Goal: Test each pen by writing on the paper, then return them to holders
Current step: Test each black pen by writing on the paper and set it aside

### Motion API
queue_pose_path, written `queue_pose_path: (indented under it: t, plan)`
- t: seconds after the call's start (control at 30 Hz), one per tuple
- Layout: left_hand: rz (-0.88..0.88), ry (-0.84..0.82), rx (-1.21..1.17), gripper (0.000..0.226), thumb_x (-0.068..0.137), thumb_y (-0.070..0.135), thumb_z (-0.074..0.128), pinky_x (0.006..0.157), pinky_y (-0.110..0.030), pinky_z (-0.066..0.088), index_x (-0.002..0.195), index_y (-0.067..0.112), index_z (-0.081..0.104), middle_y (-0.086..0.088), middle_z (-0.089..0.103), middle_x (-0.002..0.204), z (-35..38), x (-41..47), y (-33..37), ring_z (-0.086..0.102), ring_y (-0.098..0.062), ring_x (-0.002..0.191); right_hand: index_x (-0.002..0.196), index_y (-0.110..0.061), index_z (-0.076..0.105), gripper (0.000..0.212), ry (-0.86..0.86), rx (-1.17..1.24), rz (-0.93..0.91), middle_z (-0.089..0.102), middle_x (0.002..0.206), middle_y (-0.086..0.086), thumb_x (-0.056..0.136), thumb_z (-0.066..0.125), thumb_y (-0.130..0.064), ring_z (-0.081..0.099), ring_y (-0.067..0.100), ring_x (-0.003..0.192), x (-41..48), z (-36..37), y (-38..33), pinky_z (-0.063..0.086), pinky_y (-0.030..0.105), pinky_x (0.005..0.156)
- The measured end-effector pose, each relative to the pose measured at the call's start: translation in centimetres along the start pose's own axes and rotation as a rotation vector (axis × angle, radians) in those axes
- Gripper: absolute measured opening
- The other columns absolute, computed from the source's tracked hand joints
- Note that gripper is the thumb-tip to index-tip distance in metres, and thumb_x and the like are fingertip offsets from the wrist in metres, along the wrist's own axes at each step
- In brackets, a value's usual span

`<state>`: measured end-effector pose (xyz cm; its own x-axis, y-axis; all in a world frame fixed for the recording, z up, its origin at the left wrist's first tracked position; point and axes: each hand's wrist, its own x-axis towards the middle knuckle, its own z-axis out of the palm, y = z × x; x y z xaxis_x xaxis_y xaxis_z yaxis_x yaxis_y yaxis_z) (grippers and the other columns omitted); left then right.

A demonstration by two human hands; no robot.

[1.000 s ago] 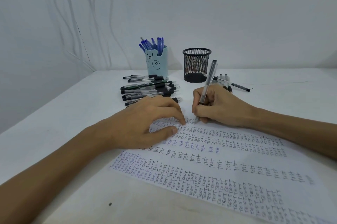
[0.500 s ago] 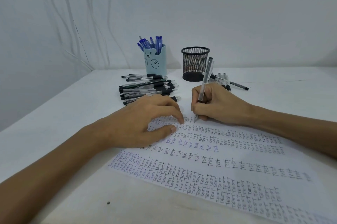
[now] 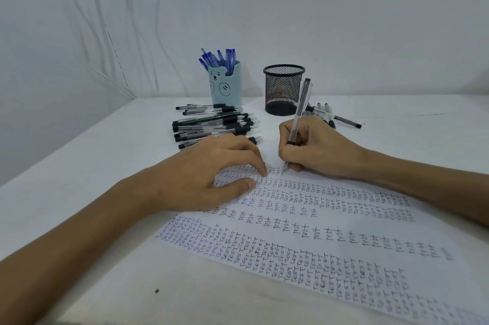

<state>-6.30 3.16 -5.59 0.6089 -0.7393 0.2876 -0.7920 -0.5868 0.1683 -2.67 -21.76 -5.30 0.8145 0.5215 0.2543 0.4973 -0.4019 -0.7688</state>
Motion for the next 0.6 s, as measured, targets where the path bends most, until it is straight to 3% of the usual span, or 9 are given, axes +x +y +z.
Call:
queue_pose_path:
  t: [0.2, 0.47, 0.6]
  plan:
    - [0.006, 0.002, -0.009, 0.027, 0.104, 0.038, 0.056, 0.101, -0.04, 0.047, 0.127, 0.03, 0.068, 0.013, 0.059, 0.129, 0.03, 0.02, -0.04, 0.057, -0.009, 0.123, 0.07, -0.005, 0.058, 0.018, 0.058, 0.033, 0.02, 0.06, 0.053, 0.005, 0.086, 0.063, -0.001, 0.05, 0.008, 0.045, 0.13, 0.13, -0.08, 0.04, 0.013, 0.05]
    - [-0.008, -0.009, -0.006, 0.027, 0.105, 0.04, 0.054, 0.103, -0.039, 0.045, 0.128, 0.032, 0.067, 0.016, 0.058, 0.13, 0.01, -0.02, -0.01, 0.055, -0.008, 0.125, 0.07, -0.009, 0.06, 0.016, 0.059, -0.016, 0.006, 0.064, 0.055, 0.005, 0.085, 0.065, -0.008, 0.055, 0.015, 0.053, 0.31, 0.06, 0.5, 0.046, 0.023, 0.057]
    - [-0.01, -0.01, -0.005, 0.027, 0.105, 0.041, 0.054, 0.102, -0.039, 0.045, 0.127, 0.032, 0.067, 0.016, 0.058, 0.13, -0.01, -0.03, 0.03, 0.055, -0.007, 0.124, 0.068, -0.006, 0.055, 0.019, 0.078, 0.022, 0.037, 0.06, 0.052, 0.004, 0.086, 0.062, -0.005, 0.053, 0.011, 0.045, 0.43, 0.21, 0.3, 0.042, 0.019, 0.048]
